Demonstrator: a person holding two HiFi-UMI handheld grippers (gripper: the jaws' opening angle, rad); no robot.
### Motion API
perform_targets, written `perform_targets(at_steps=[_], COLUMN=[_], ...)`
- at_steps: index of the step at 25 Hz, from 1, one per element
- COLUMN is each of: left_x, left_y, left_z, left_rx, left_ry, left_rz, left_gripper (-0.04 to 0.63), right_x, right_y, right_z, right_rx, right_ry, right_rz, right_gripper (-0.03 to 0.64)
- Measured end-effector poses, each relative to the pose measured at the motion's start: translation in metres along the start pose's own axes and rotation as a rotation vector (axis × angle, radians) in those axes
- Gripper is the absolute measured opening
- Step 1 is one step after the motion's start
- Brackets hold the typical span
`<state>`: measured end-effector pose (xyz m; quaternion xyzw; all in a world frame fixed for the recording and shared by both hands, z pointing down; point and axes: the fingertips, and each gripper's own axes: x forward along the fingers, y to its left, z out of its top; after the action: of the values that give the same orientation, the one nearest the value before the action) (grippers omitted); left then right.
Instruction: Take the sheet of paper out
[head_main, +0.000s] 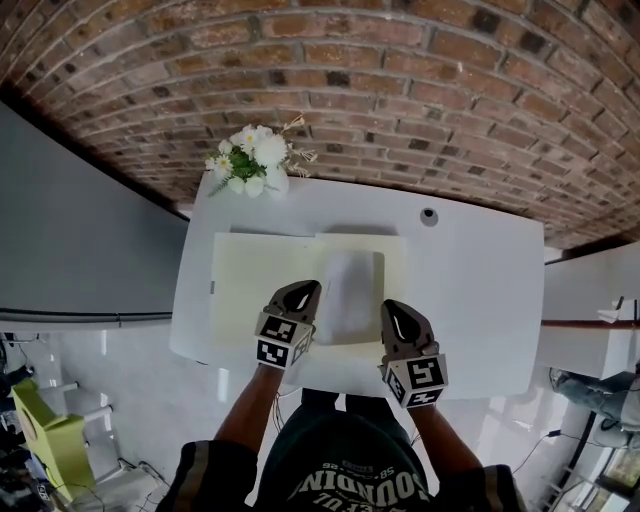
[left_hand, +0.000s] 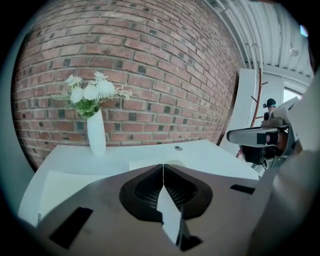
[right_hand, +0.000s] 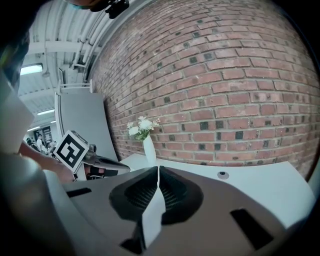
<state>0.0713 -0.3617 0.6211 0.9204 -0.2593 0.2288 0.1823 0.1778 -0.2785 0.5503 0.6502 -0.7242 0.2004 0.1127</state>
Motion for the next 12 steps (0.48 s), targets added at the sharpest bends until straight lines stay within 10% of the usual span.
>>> perform_targets(at_steps=[12], left_x=[0.027], left_y=[-0.002], left_z=[-0.05], left_rx=[0.001], left_ry=[0.219], left_rz=[-0.02], left_gripper=[0.012], right_x=[0.007], right_y=[-0.001], right_z=[-0.015], right_rx=[-0.005], right_ry=[0.037], right_rz=[0.023], right_gripper=[0.071])
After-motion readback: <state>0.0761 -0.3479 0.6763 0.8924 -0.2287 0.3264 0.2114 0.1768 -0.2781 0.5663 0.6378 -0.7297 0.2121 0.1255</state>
